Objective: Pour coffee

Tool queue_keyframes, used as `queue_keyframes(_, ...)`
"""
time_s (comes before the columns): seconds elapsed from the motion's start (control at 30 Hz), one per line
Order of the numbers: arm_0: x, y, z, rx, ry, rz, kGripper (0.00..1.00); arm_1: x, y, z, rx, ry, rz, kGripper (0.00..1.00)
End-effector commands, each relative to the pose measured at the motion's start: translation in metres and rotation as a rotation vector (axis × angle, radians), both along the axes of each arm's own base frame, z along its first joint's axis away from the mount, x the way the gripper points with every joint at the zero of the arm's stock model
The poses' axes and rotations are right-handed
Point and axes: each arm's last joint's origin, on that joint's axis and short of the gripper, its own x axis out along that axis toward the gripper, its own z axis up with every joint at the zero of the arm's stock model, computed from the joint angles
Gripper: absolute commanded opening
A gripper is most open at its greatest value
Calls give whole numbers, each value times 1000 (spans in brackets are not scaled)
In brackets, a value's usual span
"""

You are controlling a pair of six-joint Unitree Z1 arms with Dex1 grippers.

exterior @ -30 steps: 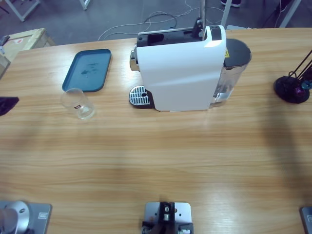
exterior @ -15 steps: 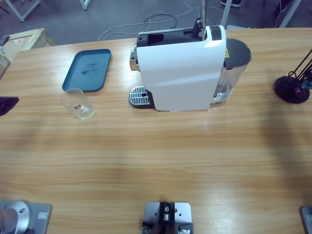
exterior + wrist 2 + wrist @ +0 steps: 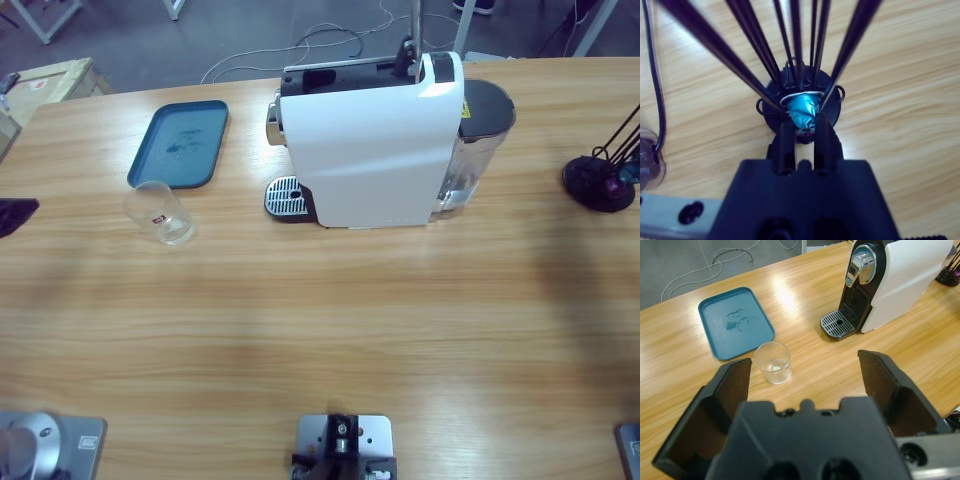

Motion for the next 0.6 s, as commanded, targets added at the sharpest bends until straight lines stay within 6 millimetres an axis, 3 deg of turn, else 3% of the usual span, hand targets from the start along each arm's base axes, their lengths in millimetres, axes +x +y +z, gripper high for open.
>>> queue_keyframes(0.03, -4, 3, -6, 12, -2, -5, 899, 12, 2, 51, -19, -78, -2, 0)
queue_keyframes(0.3, -4, 4, -6, 8, -6, -5, 899, 13, 5, 80, -30, -107, -3, 0)
queue_keyframes(0.6, -5, 4, -6, 5, -9, -6, 899, -10, 1, 121, -41, -130, -5, 0)
